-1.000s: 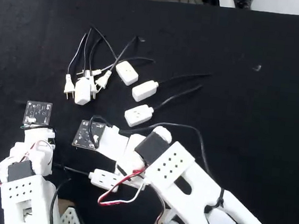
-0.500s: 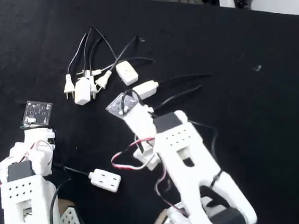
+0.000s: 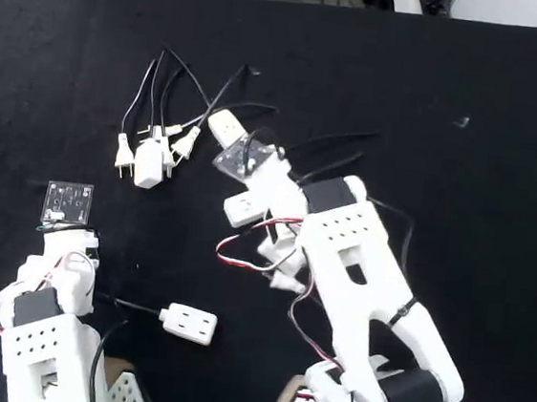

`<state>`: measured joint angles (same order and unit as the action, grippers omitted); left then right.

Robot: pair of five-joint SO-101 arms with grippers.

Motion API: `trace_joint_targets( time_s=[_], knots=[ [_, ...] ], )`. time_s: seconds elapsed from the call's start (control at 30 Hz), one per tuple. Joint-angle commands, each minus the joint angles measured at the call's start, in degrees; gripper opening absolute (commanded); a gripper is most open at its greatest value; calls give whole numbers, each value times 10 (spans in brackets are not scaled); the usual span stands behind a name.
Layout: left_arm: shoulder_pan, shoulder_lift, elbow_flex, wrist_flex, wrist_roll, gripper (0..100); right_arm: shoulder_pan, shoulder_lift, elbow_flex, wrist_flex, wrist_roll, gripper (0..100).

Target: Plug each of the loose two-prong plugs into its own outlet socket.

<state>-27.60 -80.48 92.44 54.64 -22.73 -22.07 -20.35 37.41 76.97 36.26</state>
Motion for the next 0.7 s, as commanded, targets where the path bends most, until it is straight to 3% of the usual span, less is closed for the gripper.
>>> trace_joint_targets(
  time_s=[0.0,0.23,0.67],
  knots=[
    [-5,0,-2,-6,-3,30,-22,-22,-10,60,127,173],
    [-5,0,-1,-6,-4,30,-1,-24,124,-17,140,177],
    [-5,0,-1,-6,-4,30,-6,-23,225,-141,139,178]
  ],
)
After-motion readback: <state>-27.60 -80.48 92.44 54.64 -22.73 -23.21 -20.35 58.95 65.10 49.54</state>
